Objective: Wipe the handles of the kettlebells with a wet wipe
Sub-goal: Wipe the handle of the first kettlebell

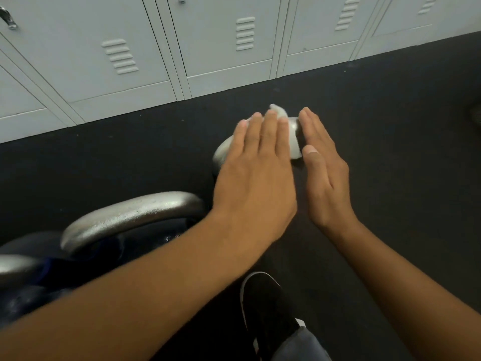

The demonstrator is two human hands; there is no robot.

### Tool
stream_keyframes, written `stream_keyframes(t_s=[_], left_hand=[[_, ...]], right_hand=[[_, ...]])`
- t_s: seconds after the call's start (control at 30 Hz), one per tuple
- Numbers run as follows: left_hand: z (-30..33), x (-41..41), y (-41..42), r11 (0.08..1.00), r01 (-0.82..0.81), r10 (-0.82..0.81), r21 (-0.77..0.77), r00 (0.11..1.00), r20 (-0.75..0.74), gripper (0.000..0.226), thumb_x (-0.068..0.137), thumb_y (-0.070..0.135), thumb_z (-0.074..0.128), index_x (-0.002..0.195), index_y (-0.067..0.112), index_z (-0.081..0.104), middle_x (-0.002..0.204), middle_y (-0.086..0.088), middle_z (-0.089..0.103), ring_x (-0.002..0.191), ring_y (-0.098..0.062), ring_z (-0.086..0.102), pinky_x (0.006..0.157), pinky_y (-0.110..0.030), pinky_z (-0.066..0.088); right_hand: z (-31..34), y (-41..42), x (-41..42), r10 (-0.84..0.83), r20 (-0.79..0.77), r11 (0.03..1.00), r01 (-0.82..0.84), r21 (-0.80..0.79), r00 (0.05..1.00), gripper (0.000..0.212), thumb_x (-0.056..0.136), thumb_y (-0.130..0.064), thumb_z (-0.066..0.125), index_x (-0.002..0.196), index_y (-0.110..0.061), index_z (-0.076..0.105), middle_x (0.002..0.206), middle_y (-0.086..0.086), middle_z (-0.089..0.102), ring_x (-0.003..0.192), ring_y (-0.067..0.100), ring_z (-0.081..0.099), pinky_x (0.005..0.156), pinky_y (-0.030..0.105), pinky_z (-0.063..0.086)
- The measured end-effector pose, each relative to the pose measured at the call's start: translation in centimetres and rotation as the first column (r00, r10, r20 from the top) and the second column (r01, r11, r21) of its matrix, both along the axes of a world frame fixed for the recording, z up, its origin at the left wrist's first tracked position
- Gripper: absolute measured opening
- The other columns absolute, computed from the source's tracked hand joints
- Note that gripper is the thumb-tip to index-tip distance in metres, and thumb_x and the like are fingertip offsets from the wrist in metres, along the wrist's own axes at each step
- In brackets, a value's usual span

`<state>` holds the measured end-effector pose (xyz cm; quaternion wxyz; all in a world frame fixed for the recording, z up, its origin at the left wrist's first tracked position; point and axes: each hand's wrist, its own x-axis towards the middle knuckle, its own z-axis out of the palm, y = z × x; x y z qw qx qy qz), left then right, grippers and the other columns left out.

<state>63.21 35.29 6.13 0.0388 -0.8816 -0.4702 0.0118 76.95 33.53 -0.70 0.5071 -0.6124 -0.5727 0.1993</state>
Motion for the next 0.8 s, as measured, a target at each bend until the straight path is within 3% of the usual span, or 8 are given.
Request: stream_keyframes(t_s=[0.1, 0.17, 0.23, 0.33, 0.43, 0.6, 0.67, 0.8], left_hand=[[1.8, -2.0, 1.5, 0.993, 0.019, -0.002, -0.116, 0.989, 0.15, 0.07, 0.105, 0.032, 0.04, 0.162, 0.007, 0.008, 0.167, -0.011, 0.022, 0.155, -0.026, 0.023, 0.13, -0.042, 0.011], [2.8, -2.3, 1.8, 0.974, 0.023, 0.032, -0.227, 0.972, 0.234, 0.058, 0.105, 0.034, 0.041, 0.157, 0.013, 0.025, 0.156, -0.004, 0.04, 0.14, -0.02, 0.041, 0.124, -0.037, 0.027], [4.0, -2.1, 2.2, 0.956, 0.014, 0.061, -0.292, 0.967, 0.246, 0.041, 0.107, 0.034, 0.038, 0.143, 0.016, 0.042, 0.138, -0.003, 0.051, 0.115, -0.019, 0.05, 0.099, -0.033, 0.041], [6.0, -2.3, 4.2, 0.931, 0.027, 0.034, -0.365, 0.987, 0.16, 0.033, 0.11, 0.027, 0.026, 0.112, 0.014, 0.056, 0.11, -0.005, 0.055, 0.096, -0.022, 0.051, 0.079, -0.034, 0.036], [7.0, -3.8, 6.2, 0.86, 0.068, -0.001, -0.505, 0.991, 0.131, 0.04, 0.113, 0.031, 0.017, 0.097, 0.019, 0.052, 0.111, -0.006, 0.061, 0.111, -0.03, 0.056, 0.085, -0.038, 0.036], [6.1, -6.0, 8.5, 0.723, 0.051, 0.131, -0.689, 0.969, 0.21, 0.059, 0.108, 0.059, 0.015, 0.14, 0.034, 0.058, 0.152, 0.009, 0.052, 0.139, -0.014, 0.046, 0.099, -0.026, 0.029], [5.8, -6.8, 8.9, 0.705, 0.071, 0.137, -0.706, 0.963, 0.234, 0.058, 0.107, 0.06, 0.017, 0.136, 0.034, 0.061, 0.148, 0.009, 0.056, 0.136, -0.013, 0.05, 0.099, -0.026, 0.035], [4.6, -6.8, 7.3, 0.767, 0.141, 0.032, -0.626, 0.966, 0.257, 0.041, 0.11, 0.047, 0.023, 0.122, 0.023, 0.053, 0.123, 0.001, 0.064, 0.114, -0.021, 0.059, 0.104, -0.045, 0.044]], right_hand=[[0.0, 0.1, -1.4, -0.073, 0.054, 0.997, 0.071, 0.031, 0.996, 0.058, 0.104, -0.026, 0.032, 0.16, -0.01, 0.038, 0.166, -0.007, 0.032, 0.159, 0.01, 0.023, 0.129, 0.027, 0.02], [-0.2, 0.2, -2.4, -0.123, 0.064, 0.992, 0.121, 0.041, 0.99, 0.06, 0.103, -0.029, 0.033, 0.16, -0.01, 0.039, 0.164, -0.012, 0.031, 0.159, 0.011, 0.021, 0.128, 0.026, 0.02], [-0.2, 0.3, -3.1, -0.165, 0.042, 0.984, 0.162, 0.073, 0.985, 0.058, 0.104, -0.029, 0.033, 0.159, -0.011, 0.041, 0.163, -0.013, 0.033, 0.158, 0.011, 0.022, 0.128, 0.029, 0.022], [-0.2, 0.4, -3.4, -0.169, 0.071, 0.984, 0.164, 0.073, 0.983, 0.057, 0.104, -0.026, 0.031, 0.158, -0.01, 0.043, 0.163, -0.01, 0.035, 0.158, 0.012, 0.022, 0.129, 0.028, 0.02], [-0.1, 0.2, -3.1, -0.174, 0.085, 0.983, 0.168, 0.075, 0.981, 0.057, 0.104, -0.024, 0.03, 0.157, -0.008, 0.044, 0.164, -0.005, 0.037, 0.158, 0.013, 0.023, 0.127, 0.022, 0.017], [-0.1, 0.0, -2.7, -0.135, 0.147, 0.99, 0.128, 0.061, 0.98, 0.057, 0.104, -0.023, 0.031, 0.158, -0.007, 0.042, 0.165, -0.006, 0.033, 0.159, 0.012, 0.02, 0.127, 0.021, 0.015], [0.0, 0.0, -2.8, -0.129, 0.168, 0.991, 0.12, 0.063, 0.977, 0.057, 0.104, -0.023, 0.034, 0.158, -0.005, 0.041, 0.166, -0.005, 0.032, 0.16, 0.014, 0.02, 0.128, 0.022, 0.015], [0.5, 0.3, -3.6, -0.085, 0.275, 0.992, 0.055, 0.115, 0.958, 0.053, 0.104, -0.022, 0.037, 0.153, -0.004, 0.048, 0.162, 0.004, 0.042, 0.159, 0.021, 0.023, 0.13, 0.037, 0.021]])
